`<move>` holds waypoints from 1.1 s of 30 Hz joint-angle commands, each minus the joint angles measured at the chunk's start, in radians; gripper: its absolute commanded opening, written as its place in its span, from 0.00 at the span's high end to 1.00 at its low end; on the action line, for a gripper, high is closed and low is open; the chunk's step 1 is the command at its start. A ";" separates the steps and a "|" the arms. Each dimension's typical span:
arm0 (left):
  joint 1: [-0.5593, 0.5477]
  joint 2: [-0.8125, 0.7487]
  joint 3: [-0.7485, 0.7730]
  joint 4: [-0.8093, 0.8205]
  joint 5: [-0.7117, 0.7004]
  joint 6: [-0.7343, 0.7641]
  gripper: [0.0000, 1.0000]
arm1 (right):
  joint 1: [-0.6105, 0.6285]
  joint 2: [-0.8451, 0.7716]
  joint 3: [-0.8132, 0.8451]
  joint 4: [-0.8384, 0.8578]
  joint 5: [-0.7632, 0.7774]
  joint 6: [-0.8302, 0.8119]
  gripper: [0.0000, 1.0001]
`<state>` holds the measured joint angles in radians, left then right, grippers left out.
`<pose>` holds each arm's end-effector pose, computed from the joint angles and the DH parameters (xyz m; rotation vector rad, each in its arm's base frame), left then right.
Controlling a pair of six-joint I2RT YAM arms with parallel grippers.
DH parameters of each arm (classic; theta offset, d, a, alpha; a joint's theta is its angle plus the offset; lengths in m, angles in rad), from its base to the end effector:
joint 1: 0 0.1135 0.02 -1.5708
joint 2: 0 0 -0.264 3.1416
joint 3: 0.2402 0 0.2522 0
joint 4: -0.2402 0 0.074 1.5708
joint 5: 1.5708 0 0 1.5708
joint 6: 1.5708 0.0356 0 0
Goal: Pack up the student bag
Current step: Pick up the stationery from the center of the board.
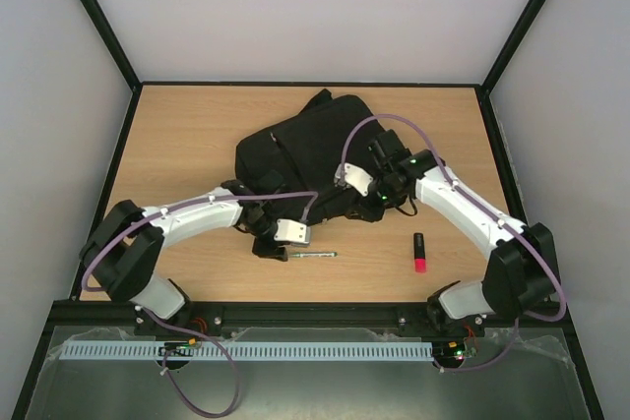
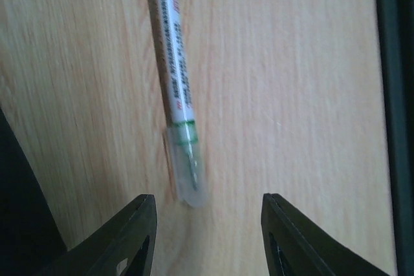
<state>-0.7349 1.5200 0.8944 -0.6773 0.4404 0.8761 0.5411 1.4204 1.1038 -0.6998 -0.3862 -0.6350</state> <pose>0.1890 -0.1912 0.1799 2.0673 1.8693 -0.5955 0.2401 0.1600 0.2643 -1.5235 2.0309 0.4613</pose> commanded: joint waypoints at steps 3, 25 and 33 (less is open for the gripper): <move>-0.066 0.067 -0.001 0.161 -0.093 -0.101 0.53 | -0.085 -0.087 -0.096 0.076 -0.022 0.137 0.57; -0.146 0.148 -0.062 0.275 -0.237 -0.094 0.86 | -0.109 -0.090 -0.092 0.116 -0.002 0.220 0.57; 0.001 -0.049 -0.006 0.057 -0.115 0.061 0.93 | -0.107 0.095 0.165 0.128 -0.081 0.398 0.55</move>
<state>-0.8116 1.5940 0.8440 -0.4606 0.2668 0.8246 0.4358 1.4338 1.1557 -0.5701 -0.3973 -0.3462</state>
